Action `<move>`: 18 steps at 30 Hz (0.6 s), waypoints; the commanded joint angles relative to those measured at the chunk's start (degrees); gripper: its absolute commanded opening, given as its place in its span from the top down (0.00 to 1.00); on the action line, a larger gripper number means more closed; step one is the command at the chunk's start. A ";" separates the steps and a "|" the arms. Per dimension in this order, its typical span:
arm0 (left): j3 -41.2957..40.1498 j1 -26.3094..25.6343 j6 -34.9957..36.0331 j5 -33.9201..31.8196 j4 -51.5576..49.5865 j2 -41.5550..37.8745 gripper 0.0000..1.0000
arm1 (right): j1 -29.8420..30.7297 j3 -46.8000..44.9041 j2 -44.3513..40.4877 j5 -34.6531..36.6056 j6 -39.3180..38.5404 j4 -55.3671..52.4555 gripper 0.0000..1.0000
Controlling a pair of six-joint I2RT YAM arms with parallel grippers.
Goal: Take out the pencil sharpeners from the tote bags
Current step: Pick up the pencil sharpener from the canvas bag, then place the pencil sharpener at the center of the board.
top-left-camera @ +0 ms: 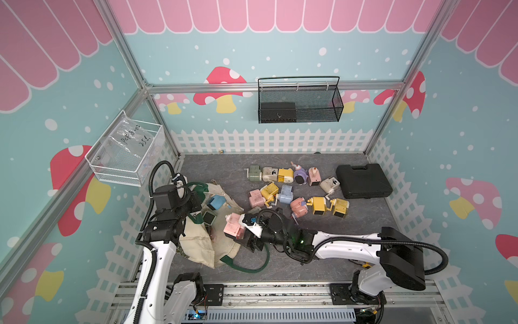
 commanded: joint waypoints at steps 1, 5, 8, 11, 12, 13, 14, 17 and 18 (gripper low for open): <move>1.37 0.55 0.51 -1.60 -1.00 -1.01 1.00 | -3.84 -3.05 -4.93 2.39 0.04 -2.46 0.35; 1.37 0.58 0.62 -2.10 -0.99 -1.31 1.00 | -11.89 -8.92 -11.32 0.90 4.71 -4.74 0.36; 1.41 0.53 0.44 -1.77 -1.01 -1.29 1.00 | -15.53 -12.10 -13.64 3.45 5.36 -7.79 0.36; 1.37 0.51 0.47 -1.92 -0.97 -1.37 1.00 | -16.65 -14.48 -13.31 7.09 5.87 -8.99 0.36; 1.36 0.54 0.44 -1.90 -1.01 -1.43 1.00 | -16.82 -14.76 -12.66 8.14 6.40 -9.36 0.36; 1.28 0.52 0.44 -1.83 -1.01 -1.46 1.00 | -17.00 -15.04 -11.58 9.05 7.01 -9.64 0.36; 1.28 0.51 0.44 -1.78 -1.01 -1.50 1.00 | -17.17 -15.26 -10.30 9.58 7.39 -9.62 0.36; 1.11 0.54 0.39 -1.80 -1.04 -1.73 1.00 | -17.31 -15.00 -6.25 10.23 7.93 -9.42 0.37; 1.10 0.53 0.44 -1.76 -1.04 -1.72 1.00 | -17.30 -14.94 -5.20 10.38 8.05 -9.09 0.37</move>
